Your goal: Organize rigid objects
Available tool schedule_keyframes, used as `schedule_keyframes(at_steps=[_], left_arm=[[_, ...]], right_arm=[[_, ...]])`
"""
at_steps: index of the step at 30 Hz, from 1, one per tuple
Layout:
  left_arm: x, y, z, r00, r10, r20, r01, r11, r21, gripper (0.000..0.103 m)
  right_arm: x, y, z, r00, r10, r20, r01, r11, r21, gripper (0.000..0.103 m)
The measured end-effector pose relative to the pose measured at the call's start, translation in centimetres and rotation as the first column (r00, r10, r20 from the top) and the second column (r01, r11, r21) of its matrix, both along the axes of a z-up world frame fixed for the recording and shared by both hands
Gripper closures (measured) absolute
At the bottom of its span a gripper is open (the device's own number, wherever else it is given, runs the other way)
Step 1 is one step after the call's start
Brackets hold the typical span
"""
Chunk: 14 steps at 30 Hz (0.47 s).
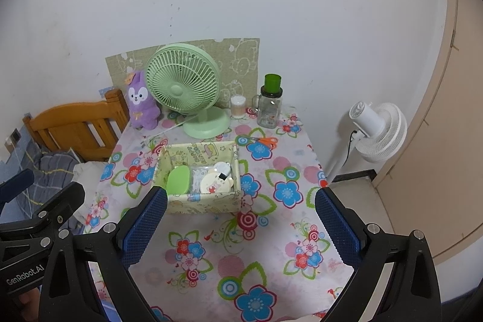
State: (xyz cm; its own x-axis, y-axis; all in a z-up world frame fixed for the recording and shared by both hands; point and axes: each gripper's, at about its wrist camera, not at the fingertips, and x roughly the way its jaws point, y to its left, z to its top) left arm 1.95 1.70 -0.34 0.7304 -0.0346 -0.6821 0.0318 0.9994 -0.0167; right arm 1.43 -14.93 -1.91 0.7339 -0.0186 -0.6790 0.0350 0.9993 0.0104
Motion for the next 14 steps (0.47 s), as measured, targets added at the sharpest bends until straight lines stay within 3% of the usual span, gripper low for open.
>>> schedule_keyframes(at_steps=[14], left_arm=[[0.45, 0.00, -0.42, 1.000, 0.002, -0.017, -0.002, 1.000, 0.012, 0.000]], right_arm=[[0.04, -0.11, -0.45, 1.000, -0.001, -0.007, 0.001, 1.000, 0.008, 0.003]])
